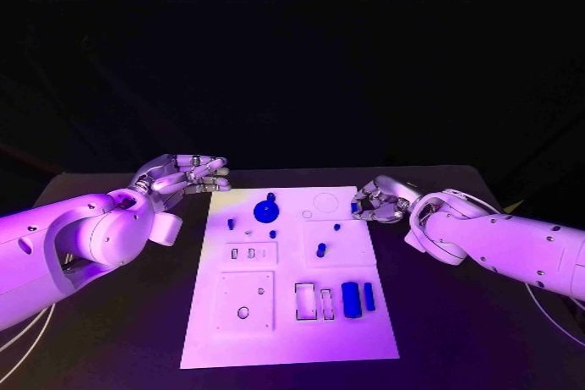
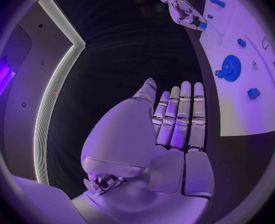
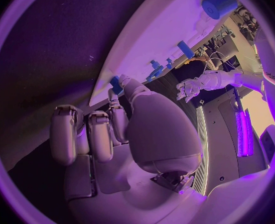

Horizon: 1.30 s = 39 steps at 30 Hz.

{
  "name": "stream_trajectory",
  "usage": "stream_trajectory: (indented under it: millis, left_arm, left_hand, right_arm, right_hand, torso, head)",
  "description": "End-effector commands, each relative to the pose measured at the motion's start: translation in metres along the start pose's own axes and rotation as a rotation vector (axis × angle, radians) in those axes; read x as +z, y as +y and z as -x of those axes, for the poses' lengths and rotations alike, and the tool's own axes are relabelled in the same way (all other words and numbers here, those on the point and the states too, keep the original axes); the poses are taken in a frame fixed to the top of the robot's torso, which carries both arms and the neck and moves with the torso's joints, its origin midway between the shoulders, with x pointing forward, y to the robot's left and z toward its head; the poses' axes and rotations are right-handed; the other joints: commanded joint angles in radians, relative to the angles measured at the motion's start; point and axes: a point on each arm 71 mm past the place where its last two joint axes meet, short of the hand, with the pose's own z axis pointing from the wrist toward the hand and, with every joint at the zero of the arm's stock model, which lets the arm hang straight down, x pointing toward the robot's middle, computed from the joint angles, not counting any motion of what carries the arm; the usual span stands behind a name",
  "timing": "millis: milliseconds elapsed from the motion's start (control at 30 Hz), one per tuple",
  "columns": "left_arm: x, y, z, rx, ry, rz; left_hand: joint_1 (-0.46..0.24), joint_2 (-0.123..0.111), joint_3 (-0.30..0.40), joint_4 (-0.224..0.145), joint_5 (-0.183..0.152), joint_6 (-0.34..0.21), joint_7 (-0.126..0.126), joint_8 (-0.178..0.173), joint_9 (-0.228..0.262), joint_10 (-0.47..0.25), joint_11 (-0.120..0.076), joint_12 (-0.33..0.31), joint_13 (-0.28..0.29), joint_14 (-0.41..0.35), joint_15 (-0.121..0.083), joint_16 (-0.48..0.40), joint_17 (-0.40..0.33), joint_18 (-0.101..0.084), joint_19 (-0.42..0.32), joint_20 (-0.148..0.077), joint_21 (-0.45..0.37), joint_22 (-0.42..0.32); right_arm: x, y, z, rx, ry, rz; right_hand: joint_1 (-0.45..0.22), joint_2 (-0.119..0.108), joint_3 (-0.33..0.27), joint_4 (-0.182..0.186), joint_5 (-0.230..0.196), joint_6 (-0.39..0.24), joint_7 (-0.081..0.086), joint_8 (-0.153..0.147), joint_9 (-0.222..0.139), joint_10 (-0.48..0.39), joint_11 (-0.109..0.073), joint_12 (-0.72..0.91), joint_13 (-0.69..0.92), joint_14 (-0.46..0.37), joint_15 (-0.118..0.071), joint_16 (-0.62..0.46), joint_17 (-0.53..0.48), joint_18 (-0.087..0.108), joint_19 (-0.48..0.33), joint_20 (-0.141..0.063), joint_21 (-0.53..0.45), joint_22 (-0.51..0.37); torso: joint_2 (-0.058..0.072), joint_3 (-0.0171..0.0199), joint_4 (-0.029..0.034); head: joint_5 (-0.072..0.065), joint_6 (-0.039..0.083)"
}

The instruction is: Assemble the parts on the task board

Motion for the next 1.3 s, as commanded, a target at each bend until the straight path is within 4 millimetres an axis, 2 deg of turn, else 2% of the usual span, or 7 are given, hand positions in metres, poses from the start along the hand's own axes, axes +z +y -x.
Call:
stream_trajectory:
  millis: [33, 233, 533, 733, 867, 1200, 1300]
  left_arm:
    - [0.000, -0.001, -0.002, -0.007, 0.014, -0.005]
    - [0.001, -0.001, -0.002, -0.007, 0.016, -0.004]
    - [0.002, 0.000, -0.002, -0.007, 0.015, -0.003]
    - [0.003, 0.000, -0.002, -0.008, 0.017, -0.003]
    - [0.004, 0.001, -0.003, -0.010, 0.018, -0.002]
    - [0.006, 0.002, -0.005, -0.007, 0.024, 0.000]
    - [0.006, 0.002, -0.006, -0.007, 0.026, 0.001]
  left_hand:
    - [-0.012, 0.002, 0.000, 0.004, -0.002, -0.005, 0.008, 0.002, 0.001, -0.003, -0.003, 0.004, 0.001, 0.007, -0.002, -0.006, -0.001, 0.004, 0.001, 0.004, -0.004, -0.002]
    - [-0.012, 0.002, 0.000, 0.004, -0.002, -0.005, 0.008, 0.002, 0.001, -0.003, -0.003, 0.004, 0.001, 0.007, -0.002, -0.006, -0.001, 0.004, 0.001, 0.004, -0.004, -0.002]
    - [-0.011, 0.002, 0.001, 0.003, -0.002, -0.004, 0.007, 0.003, 0.001, -0.004, -0.003, 0.006, 0.001, 0.009, -0.002, -0.008, -0.003, 0.004, 0.002, 0.004, -0.005, -0.003]
    - [-0.011, 0.002, 0.001, 0.003, -0.002, -0.004, 0.007, 0.003, 0.002, -0.004, -0.003, 0.006, 0.001, 0.009, -0.002, -0.008, -0.003, 0.004, 0.002, 0.004, -0.005, -0.003]
    - [-0.011, 0.002, 0.001, 0.003, -0.002, -0.004, 0.007, 0.003, 0.002, -0.004, -0.003, 0.006, 0.001, 0.009, -0.002, -0.008, -0.003, 0.004, 0.002, 0.004, -0.005, -0.003]
    - [-0.011, 0.002, 0.001, 0.003, -0.002, -0.004, 0.007, 0.003, 0.002, -0.004, -0.003, 0.006, 0.001, 0.009, -0.002, -0.008, -0.003, 0.004, 0.002, 0.004, -0.005, -0.003]
    - [-0.011, 0.002, 0.001, 0.003, -0.002, -0.004, 0.007, 0.003, 0.002, -0.004, -0.003, 0.006, 0.001, 0.009, -0.002, -0.008, -0.003, 0.004, 0.002, 0.004, -0.005, -0.003]
  right_arm:
    - [-0.001, 0.003, 0.000, -0.005, -0.028, -0.004]
    - [-0.002, 0.009, 0.001, 0.007, -0.053, 0.000]
    - [-0.005, 0.026, 0.004, 0.044, -0.085, 0.023]
    - [-0.004, 0.051, 0.000, 0.076, -0.075, 0.075]
    - [-0.003, 0.077, -0.009, 0.089, -0.048, 0.129]
    - [0.009, 0.133, -0.034, 0.045, 0.026, 0.247]
    - [0.014, 0.145, -0.042, 0.029, 0.046, 0.276]
  right_hand:
    - [-0.006, 0.009, 0.001, 0.009, 0.010, 0.010, 0.000, 0.007, 0.002, 0.003, -0.008, 0.007, 0.002, 0.092, -0.010, 0.007, 0.202, -0.011, 0.005, -0.005, 0.005, 0.096]
    - [-0.011, 0.016, 0.006, 0.013, 0.066, 0.013, -0.004, 0.007, 0.003, 0.009, -0.011, 0.010, 0.011, 0.093, -0.014, 0.009, 0.206, -0.014, 0.011, -0.010, 0.012, 0.105]
    - [-0.011, 0.024, 0.012, 0.015, 0.082, 0.016, -0.005, 0.008, 0.003, 0.015, -0.013, 0.014, 0.017, 0.094, -0.015, 0.012, 0.212, -0.016, 0.018, -0.011, 0.019, 0.114]
    - [-0.012, 0.026, 0.013, 0.016, 0.084, 0.016, -0.005, 0.008, 0.003, 0.016, -0.013, 0.015, 0.020, 0.095, -0.015, 0.013, 0.214, -0.016, 0.019, -0.011, 0.020, 0.115]
    - [-0.012, 0.026, 0.013, 0.016, 0.084, 0.016, -0.005, 0.008, 0.003, 0.017, -0.013, 0.015, 0.020, 0.095, -0.015, 0.013, 0.215, -0.017, 0.019, -0.011, 0.020, 0.116]
    - [-0.024, 0.024, 0.009, 0.021, 0.073, 0.017, -0.005, 0.006, 0.003, 0.019, -0.013, 0.017, 0.023, 0.096, -0.015, 0.016, 0.220, -0.018, 0.023, -0.012, 0.025, 0.122]
    - [-0.026, 0.024, 0.009, 0.022, 0.072, 0.017, -0.005, 0.006, 0.003, 0.019, -0.013, 0.017, 0.023, 0.096, -0.015, 0.016, 0.221, -0.018, 0.023, -0.012, 0.025, 0.122]
  torso:
    - [-0.001, 0.0006, -0.0003]
    - [-0.002, 0.0001, 0.0003]
    - [-0.003, -0.0007, -0.0010]
    - [-0.005, -0.0013, -0.0002]
    - [-0.009, -0.0028, 0.0026]
    - [-0.017, -0.0073, 0.0081]
    - [-0.015, -0.0066, 0.0075]
  head:
    - [0.001, 0.000]
    - [0.000, 0.001]
    - [0.004, 0.004]
    - [0.011, 0.007]
    - [0.023, 0.006]
    - [0.069, -0.009]
    - [0.082, -0.012]
